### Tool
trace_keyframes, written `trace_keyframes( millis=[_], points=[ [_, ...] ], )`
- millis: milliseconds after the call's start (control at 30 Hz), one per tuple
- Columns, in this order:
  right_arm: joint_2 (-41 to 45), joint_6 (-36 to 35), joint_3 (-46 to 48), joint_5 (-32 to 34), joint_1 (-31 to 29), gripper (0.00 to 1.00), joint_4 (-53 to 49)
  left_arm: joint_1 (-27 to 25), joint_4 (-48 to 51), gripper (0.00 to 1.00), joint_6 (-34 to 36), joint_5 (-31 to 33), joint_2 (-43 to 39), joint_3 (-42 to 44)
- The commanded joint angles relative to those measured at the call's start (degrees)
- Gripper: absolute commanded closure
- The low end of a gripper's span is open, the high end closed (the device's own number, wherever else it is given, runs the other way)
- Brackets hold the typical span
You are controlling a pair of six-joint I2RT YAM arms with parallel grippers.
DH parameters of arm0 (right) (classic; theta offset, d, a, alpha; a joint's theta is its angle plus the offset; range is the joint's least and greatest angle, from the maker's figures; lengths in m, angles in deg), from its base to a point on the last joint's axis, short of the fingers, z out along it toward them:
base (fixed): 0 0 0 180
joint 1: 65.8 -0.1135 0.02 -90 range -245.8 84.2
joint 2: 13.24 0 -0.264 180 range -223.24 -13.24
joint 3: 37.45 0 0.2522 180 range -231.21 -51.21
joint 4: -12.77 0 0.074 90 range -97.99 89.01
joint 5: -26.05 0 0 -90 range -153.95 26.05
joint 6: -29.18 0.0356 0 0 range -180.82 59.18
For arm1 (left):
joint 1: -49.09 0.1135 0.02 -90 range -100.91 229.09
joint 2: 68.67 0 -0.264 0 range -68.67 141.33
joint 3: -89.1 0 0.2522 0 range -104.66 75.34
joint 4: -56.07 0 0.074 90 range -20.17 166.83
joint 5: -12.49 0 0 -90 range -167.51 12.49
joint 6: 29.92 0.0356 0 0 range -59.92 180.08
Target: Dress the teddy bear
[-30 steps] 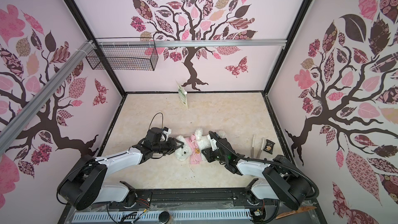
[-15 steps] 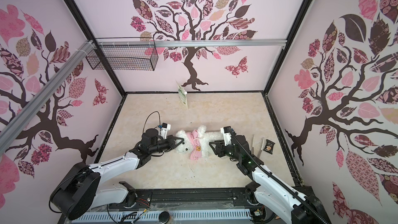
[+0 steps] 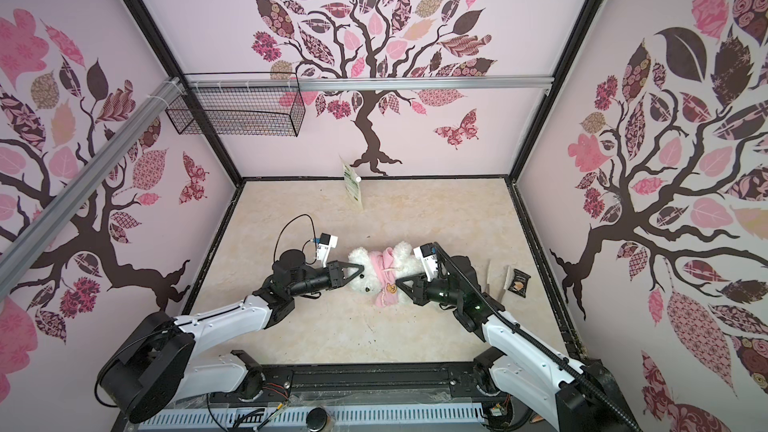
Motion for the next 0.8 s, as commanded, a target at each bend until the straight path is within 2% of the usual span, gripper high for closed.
trace_keyframes(
  millis=[0, 267, 767],
  points=[
    [-0.57, -0.41, -1.83, -0.91, -0.11, 0.85, 3.01, -0.49, -2.62, 1.0, 1.41, -1.9, -0.02, -1.0],
    [-1.17, 0.03, -2.72, 5.0, -0.07, 0.82, 4.59, -0.93, -1.71, 1.0, 2.55, -2.13, -0.65, -0.85],
    [-9.18, 1.69, -4.53, 2.36, -0.22, 0.78, 10.31, -2.81, -1.73, 1.0, 4.31, -2.98, -1.37, -1.05]
  ],
)
